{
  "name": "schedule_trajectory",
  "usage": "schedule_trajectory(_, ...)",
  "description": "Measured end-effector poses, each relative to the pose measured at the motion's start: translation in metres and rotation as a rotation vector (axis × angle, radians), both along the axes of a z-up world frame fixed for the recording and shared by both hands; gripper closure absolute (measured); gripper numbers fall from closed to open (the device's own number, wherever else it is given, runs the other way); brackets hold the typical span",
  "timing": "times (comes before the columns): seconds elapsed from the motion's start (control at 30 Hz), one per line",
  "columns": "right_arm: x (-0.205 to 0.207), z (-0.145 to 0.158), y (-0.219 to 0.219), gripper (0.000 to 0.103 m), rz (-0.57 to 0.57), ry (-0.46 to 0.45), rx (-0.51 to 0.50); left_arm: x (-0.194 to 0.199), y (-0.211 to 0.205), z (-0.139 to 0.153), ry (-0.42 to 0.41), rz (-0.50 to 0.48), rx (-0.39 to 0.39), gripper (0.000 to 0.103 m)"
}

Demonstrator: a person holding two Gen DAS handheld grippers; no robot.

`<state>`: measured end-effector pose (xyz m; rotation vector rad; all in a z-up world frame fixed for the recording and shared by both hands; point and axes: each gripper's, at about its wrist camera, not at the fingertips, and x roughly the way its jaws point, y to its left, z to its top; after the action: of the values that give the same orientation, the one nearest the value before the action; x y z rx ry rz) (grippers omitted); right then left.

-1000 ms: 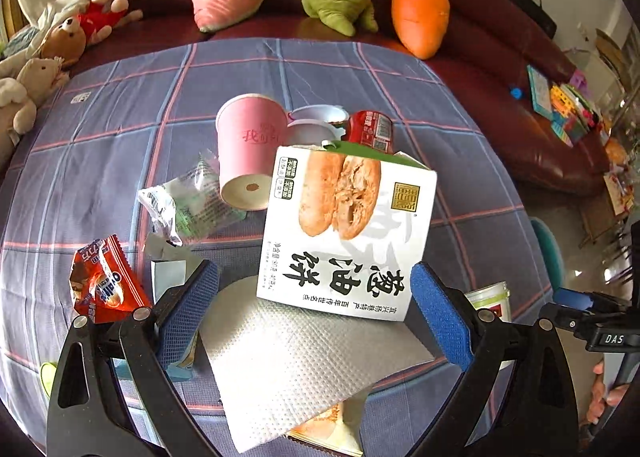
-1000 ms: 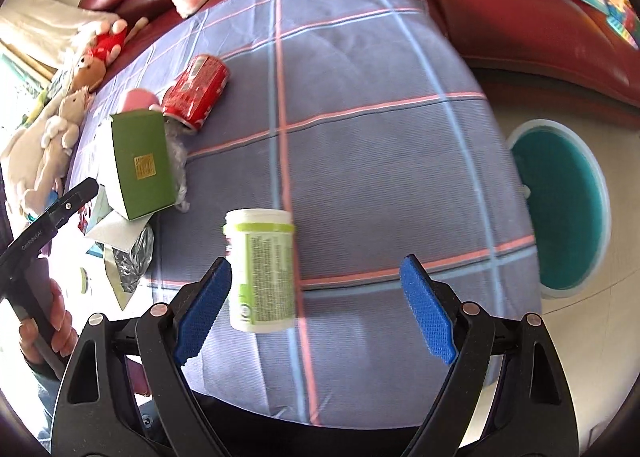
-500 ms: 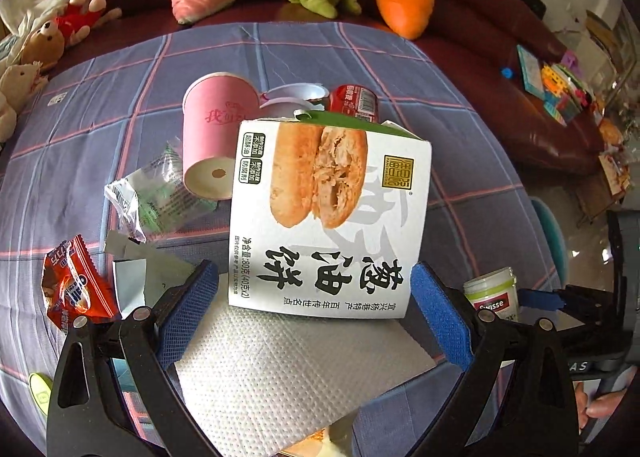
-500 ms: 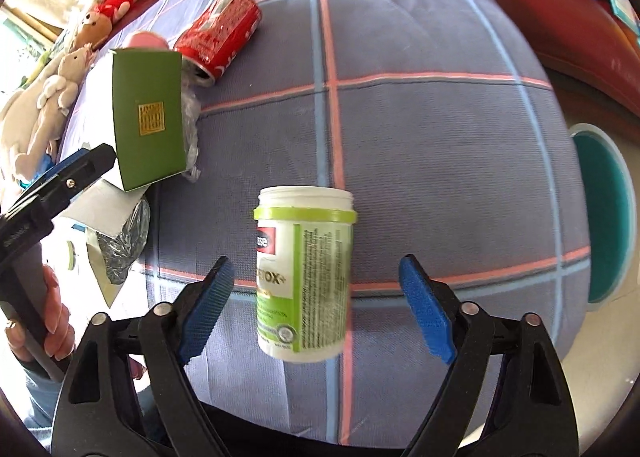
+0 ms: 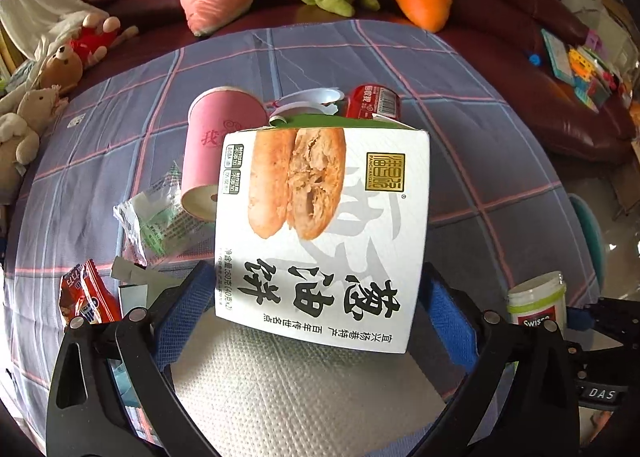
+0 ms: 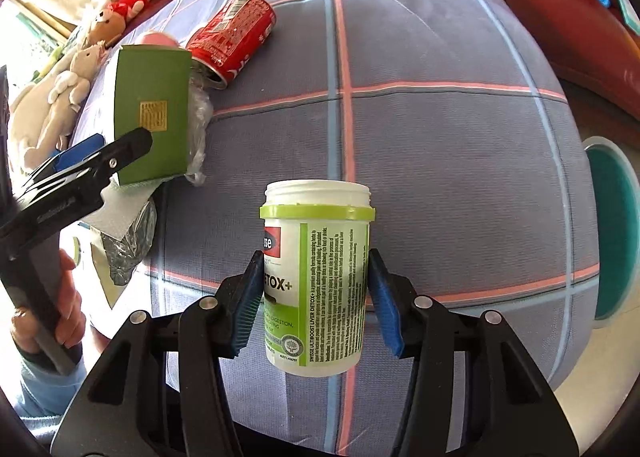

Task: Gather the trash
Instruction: 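Grasp the bread box with the left gripper while the right holds the Swisse bottle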

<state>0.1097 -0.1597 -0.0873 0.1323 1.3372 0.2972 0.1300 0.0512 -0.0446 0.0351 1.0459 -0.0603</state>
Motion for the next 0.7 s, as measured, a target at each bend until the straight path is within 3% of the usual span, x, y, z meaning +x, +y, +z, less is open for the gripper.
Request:
schedule_trajectory(0.23,0.000,0.000,-0.015,0.055,-0.027,-0.001,0.040,-0.003,0.006,0.003,-0.016,-0.023,-0.039,0.006)
schedule_trajectory(0.3,0.000,0.000,-0.016,0.054,-0.031,0.000,0.049,-0.006,0.007,0.008,-0.021,-0.031,-0.064,0.013)
schedule_trajectory(0.57,-0.002,0.012,-0.035,0.054,-0.075,-0.039,0.067,-0.025,-0.020,0.020,0.002,-0.192,-0.133,0.012)
schedule_trajectory(0.7,-0.003,0.019,-0.036,0.054,-0.075,-0.053,0.058,-0.029,0.004,0.034,-0.026,-0.159,-0.173,0.012)
